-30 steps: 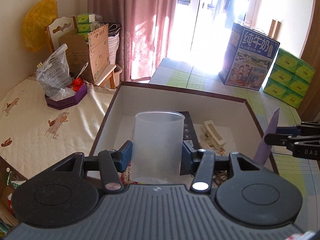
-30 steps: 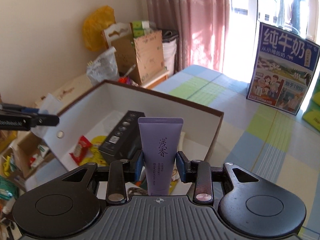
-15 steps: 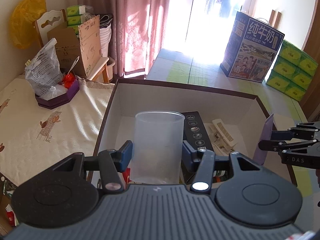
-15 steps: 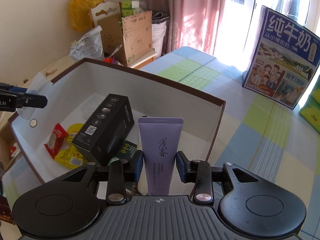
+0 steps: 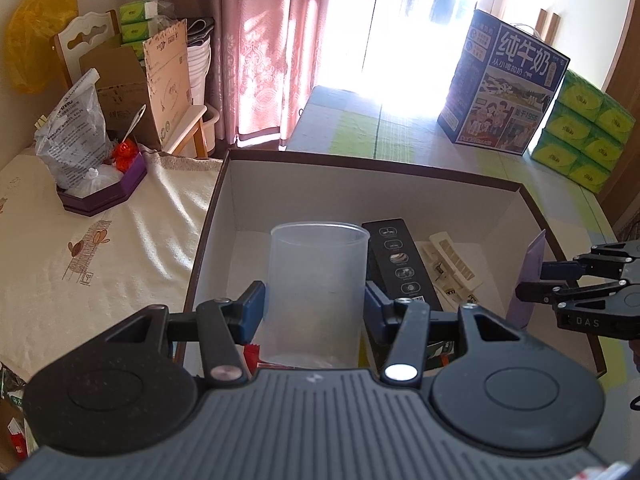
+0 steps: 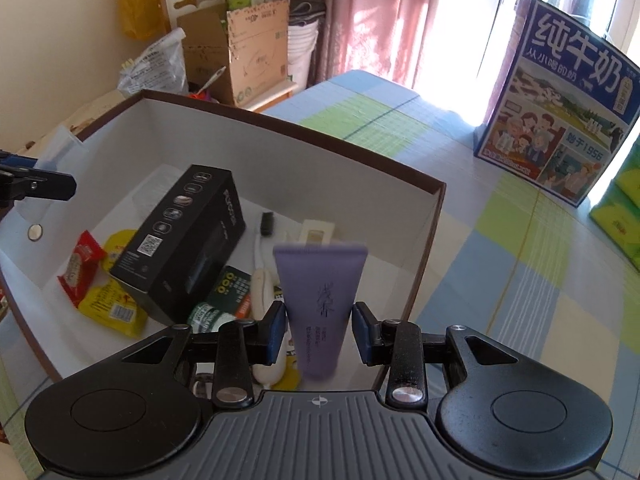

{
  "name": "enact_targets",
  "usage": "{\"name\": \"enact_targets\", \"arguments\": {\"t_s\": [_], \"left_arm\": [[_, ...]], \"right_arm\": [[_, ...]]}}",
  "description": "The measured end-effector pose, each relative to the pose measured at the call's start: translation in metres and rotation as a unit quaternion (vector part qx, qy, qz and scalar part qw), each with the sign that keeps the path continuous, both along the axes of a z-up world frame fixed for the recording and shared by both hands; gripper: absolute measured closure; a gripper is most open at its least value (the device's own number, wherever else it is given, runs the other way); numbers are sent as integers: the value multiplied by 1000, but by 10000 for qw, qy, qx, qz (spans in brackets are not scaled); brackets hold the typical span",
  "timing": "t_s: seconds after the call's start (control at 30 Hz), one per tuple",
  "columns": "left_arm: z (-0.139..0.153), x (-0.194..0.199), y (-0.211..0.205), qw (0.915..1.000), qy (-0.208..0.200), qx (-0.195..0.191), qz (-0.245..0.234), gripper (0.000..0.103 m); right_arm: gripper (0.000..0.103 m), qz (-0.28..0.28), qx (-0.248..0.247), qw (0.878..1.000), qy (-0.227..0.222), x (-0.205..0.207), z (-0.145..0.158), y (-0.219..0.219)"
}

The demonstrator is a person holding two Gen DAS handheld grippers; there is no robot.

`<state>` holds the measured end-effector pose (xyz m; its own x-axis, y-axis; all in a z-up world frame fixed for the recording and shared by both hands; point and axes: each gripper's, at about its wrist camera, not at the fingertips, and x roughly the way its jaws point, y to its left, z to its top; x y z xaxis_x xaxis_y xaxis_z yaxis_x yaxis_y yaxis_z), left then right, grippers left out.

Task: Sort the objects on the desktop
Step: 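Carry the clear cup and purple tube into the brown box with both tools, then open the right tool to drop the purple tube while the left tool releases the cup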

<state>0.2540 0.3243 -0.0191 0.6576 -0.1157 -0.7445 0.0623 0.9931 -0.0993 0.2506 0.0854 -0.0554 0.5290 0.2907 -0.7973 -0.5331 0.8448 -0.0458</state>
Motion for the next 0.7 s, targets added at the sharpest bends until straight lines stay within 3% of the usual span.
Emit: {"name": "enact_targets", "arguments": {"t_s": [0.13, 0.27, 0.7], "left_arm": [[-4, 2, 0, 10000, 50, -17, -56, 56], [-8, 5, 1, 9999, 110, -19, -75, 56], [-20, 13, -2, 9995, 310, -40, -100, 56]], "right_arm": [[66, -57, 65, 10000, -47, 3, 4, -1], [43, -55, 203, 9996, -181, 1, 9, -1], [26, 14, 352, 9986, -401, -8, 16, -1]]}}
